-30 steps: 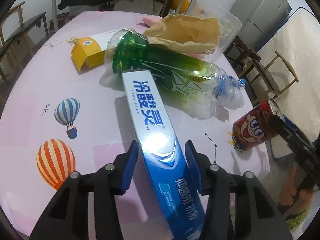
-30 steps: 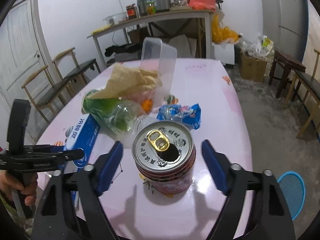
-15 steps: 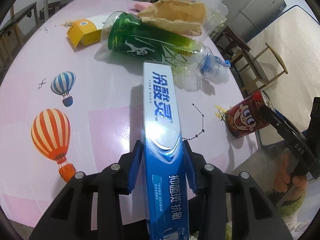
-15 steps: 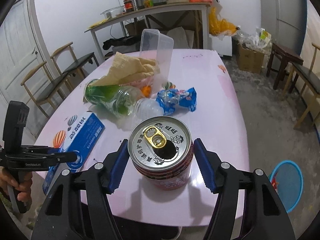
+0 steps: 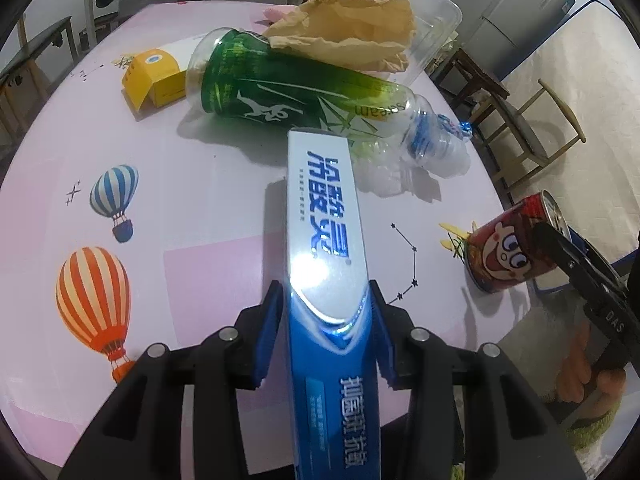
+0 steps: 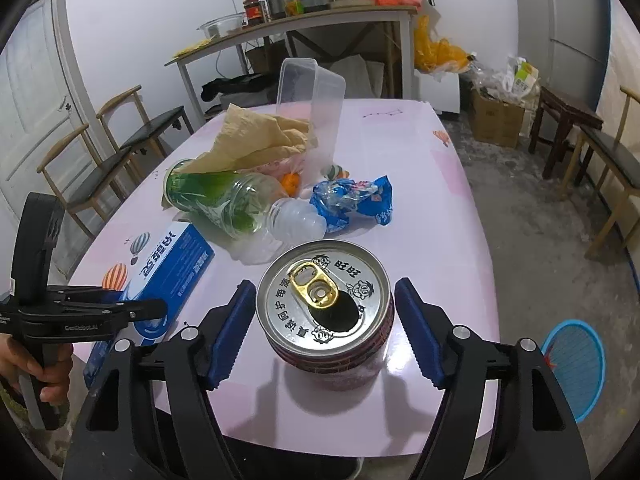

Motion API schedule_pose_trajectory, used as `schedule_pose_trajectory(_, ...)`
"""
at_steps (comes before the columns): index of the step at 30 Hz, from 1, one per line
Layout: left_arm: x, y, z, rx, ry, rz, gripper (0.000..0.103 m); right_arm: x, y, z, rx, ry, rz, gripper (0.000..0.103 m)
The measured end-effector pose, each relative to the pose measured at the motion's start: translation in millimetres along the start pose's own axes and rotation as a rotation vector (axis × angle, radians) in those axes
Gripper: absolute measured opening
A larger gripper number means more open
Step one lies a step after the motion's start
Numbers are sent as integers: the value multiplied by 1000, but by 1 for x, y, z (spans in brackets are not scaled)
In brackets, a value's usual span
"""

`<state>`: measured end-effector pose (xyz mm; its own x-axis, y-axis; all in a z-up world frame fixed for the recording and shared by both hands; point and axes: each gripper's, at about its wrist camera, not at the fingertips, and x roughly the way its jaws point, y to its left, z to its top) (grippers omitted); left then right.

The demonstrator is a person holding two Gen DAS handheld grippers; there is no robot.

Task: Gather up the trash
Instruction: 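Lift the blue toothpaste box with the left gripper while the right gripper holds the can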

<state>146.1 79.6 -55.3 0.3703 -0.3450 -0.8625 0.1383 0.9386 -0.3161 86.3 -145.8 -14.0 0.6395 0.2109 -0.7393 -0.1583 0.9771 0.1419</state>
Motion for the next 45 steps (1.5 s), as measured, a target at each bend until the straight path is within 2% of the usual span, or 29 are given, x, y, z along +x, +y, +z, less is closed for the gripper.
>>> schedule_pose_trajectory(10, 6, -1, 6, 24, -17, 30, 41, 7, 2, -3, 1, 10, -35, 69)
schedule_pose_trajectory(18, 3, -2, 7, 29, -41, 31, 34, 8, 1, -4, 5, 14, -38, 69)
schedule_pose_trajectory(21, 1, -4, 6, 31, -50, 28, 33, 8, 1, -5, 10, 16, -37, 65)
schedule_pose_trajectory(45, -17, -21, -1, 81, -128, 50, 32, 2, -1, -6, 19, -1, -49, 63)
